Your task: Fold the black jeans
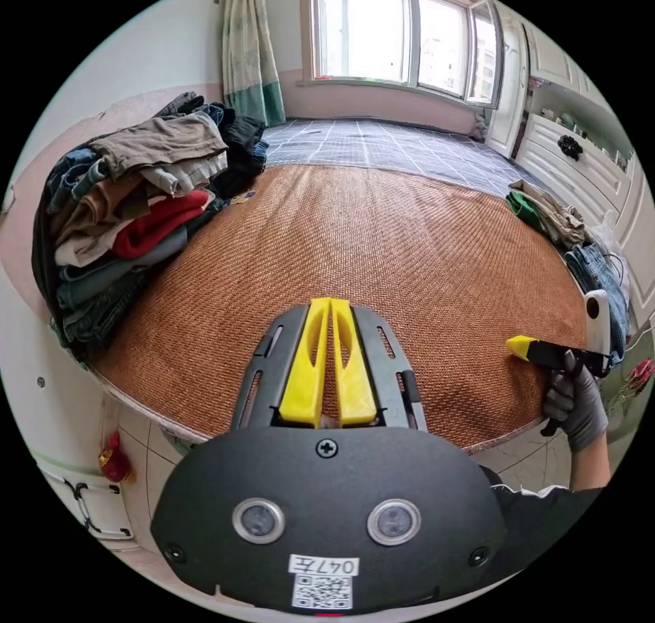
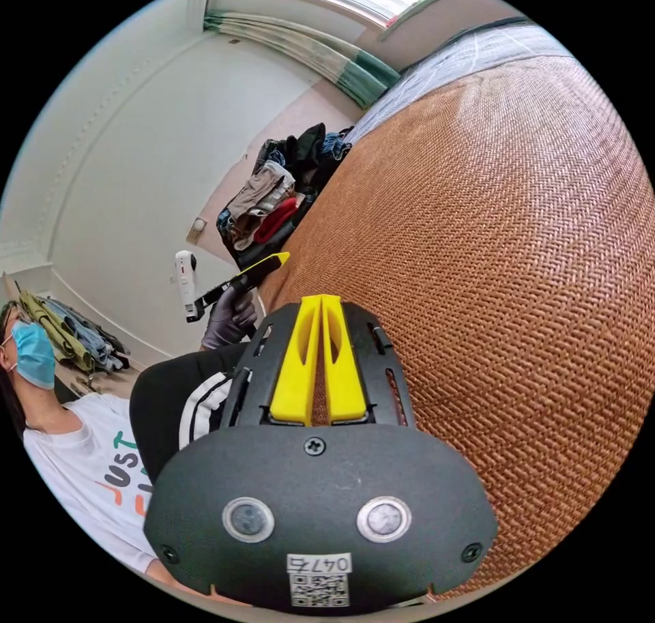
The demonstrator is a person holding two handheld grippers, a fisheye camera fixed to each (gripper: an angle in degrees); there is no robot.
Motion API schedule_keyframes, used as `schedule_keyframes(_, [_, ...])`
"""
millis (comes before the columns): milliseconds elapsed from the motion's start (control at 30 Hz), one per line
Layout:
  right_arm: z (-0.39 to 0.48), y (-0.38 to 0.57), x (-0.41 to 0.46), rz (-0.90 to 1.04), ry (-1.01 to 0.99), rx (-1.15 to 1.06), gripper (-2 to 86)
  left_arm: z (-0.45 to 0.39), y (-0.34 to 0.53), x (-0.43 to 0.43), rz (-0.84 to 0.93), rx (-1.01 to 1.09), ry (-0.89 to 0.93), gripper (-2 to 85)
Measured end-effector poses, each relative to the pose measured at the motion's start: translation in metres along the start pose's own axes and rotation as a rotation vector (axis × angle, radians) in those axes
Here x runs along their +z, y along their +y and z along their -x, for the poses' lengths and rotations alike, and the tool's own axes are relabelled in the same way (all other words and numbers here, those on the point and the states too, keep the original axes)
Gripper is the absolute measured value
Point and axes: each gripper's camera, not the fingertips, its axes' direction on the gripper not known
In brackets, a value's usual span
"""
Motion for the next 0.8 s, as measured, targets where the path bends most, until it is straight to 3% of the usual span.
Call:
schedule_keyframes(233, [0.058,-0.026,0.019,-0.004,0.042,0.023,-0.1,0.045,0.015,0.021,0.02,-0.015,-0.002,-1.0])
schedule_keyframes(333, [0.177,-0.081,0.025,-0.117,0.003,-0.271,1.6,0.059,0.019,0.022,0.02,-0.01,-0.019,-1.0])
schedule_keyframes(400, [0.289,-0.142,0.064,-0.007,0.013,-0.545,3.9,0.076,0.023,0.02,0.016,-0.018,-0.008,-1.0])
schedule_keyframes(567, [0.454,-0.232,0.187,0.239,-0.063,-0.839,6.2,0.109,0.029,0.011,0.009,-0.015,0.011,-1.0])
schedule_keyframes(700, [0.53,-0.275,0.305,0.33,0.243,-0.986,7.7,0.141,0.037,-0.003,-0.01,-0.028,0.048,-1.0])
schedule_keyframes(800, [0.544,-0.299,0.365,0.339,0.348,-0.951,9.8,0.161,0.04,-0.014,-0.012,-0.026,0.068,-1.0])
